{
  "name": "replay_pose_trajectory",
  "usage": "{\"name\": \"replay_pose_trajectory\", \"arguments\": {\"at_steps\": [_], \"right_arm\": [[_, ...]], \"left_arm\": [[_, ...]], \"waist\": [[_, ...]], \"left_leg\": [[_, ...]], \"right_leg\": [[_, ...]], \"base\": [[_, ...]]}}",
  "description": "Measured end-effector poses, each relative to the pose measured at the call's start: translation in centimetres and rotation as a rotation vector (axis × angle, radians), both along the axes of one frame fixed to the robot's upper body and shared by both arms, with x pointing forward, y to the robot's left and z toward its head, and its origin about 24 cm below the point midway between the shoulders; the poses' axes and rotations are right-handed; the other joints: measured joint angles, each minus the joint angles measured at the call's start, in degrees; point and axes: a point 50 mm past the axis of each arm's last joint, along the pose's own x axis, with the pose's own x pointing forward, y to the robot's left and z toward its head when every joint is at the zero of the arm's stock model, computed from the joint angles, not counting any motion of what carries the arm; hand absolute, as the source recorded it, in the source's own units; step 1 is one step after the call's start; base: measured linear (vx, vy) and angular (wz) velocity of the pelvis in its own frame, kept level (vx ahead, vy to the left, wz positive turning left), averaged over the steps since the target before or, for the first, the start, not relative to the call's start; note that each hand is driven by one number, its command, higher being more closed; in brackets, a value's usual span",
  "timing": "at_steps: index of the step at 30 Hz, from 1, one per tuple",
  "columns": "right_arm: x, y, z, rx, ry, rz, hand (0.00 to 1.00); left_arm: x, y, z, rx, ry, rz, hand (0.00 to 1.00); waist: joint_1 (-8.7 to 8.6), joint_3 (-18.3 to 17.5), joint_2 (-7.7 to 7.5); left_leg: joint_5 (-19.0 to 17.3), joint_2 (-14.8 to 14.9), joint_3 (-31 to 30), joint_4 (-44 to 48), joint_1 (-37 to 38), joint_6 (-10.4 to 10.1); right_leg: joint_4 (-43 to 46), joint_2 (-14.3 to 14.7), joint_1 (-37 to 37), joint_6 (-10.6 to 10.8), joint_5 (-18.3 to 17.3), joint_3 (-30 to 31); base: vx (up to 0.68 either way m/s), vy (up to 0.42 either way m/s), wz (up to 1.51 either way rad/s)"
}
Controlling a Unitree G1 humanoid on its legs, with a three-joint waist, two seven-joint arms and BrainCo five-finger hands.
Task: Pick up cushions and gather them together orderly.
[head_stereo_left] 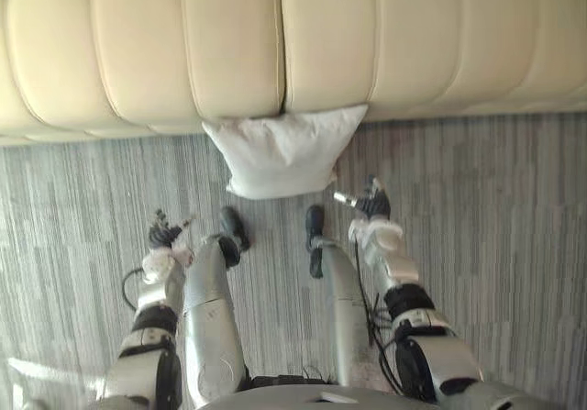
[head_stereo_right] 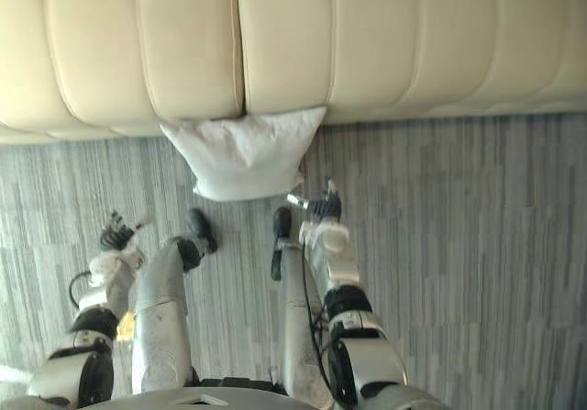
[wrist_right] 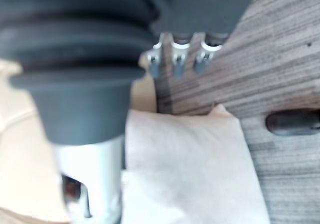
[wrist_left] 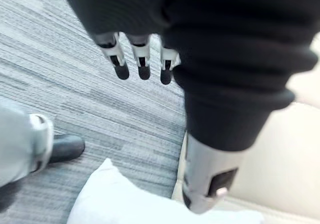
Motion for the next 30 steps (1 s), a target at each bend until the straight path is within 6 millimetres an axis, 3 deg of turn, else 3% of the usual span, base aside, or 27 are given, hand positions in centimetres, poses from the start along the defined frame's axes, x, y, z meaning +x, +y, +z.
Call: {"name": "replay_pose_trajectory", "arguments": {"at_steps": [4, 11, 12, 17, 18, 20, 23, 30], "right_arm": [[0.5, 0.8, 3.9, -0.03, -0.118, 0.005, 0.0], [1.1, 3.5, 8.8, -0.09, -0.251, 0.004, 0.0], [1.1, 3.9, 9.4, -0.099, -0.268, 0.002, 1.0], [1.0, 5.6, 11.3, -0.113, -0.316, 0.016, 1.0], [1.0, 6.0, 11.3, -0.108, -0.318, 0.02, 1.0], [0.9, 6.7, 12.0, -0.095, -0.338, 0.011, 1.0], [0.8, 6.9, 13.2, -0.08, -0.371, -0.004, 1.0], [-0.2, 7.4, 15.7, 0.004, -0.465, 0.04, 1.0]], "left_arm": [[1.2, -2.0, 4.7, 0.068, -0.169, -0.047, 0.0], [2.5, -6.4, 9.5, 0.118, -0.315, -0.147, 0.0], [2.7, -7.1, 10.5, 0.123, -0.342, -0.165, 0.0], [3.2, -10.3, 14.0, 0.141, -0.432, -0.228, 0.0], [3.2, -10.9, 14.6, 0.155, -0.446, -0.235, 1.0], [3.2, -12.1, 16.0, 0.148, -0.477, -0.233, 1.0], [3.3, -11.8, 16.7, 0.154, -0.485, -0.198, 1.0], [3.7, -9.7, 19.4, 0.155, -0.502, -0.114, 1.0]], "waist": [[0.24, 0.21, -0.03], [0.11, 0.21, -0.02], [0.0, 0.22, -0.02], [-1.06, 0.22, -0.02], [-1.31, 0.22, -0.02], [-1.6, 0.22, -0.02], [-2.12, 0.22, -0.02], [-2.46, 0.22, -0.02]], "left_leg": [[0.54, -0.52, -1.51, 1.98, -6.43, 0.54], [2.52, -1.03, -1.96, 1.02, -11.94, 0.44], [2.98, -1.01, -2.04, 1.04, -12.78, 0.75], [3.15, -0.43, -2.9, 2.69, -15.84, 0.81], [3.13, -0.4, -3.05, 2.82, -16.04, 0.79], [3.07, -0.37, -3.04, 2.55, -16.57, 0.45], [3.7, -0.38, -2.92, 1.52, -17.42, 0.44], [5.81, 0.74, -3.54, 0.78, -20.42, -0.32]], "right_leg": [[4.15, -1.16, -6.48, -0.67, -1.33, -1.08], [5.45, -1.78, -12.48, -1.35, -1.16, -1.69], [5.66, -1.83, -13.35, -1.41, -1.12, -1.82], [7.23, -1.65, -15.96, -1.47, -1.1, -2.43], [7.39, -1.64, -16.13, -1.48, -1.11, -2.51], [7.33, -1.58, -16.95, -1.68, -1.0, -2.5], [6.78, -1.47, -18.17, -1.82, -0.69, -2.6], [6.56, -0.27, -21.25, -3.05, 0.51, -3.39]], "base": [[-0.04, -0.036, 0.22], [-0.03, -0.013, 0.1], [-0.02, 0.004, 0.04], [-0.01, 0.003, -0.02], [0.0, 0.0, 0.0], [-0.05, 0.012, -0.02], [-0.05, 0.005, -0.01], [-0.04, -0.03, -0.05]]}}
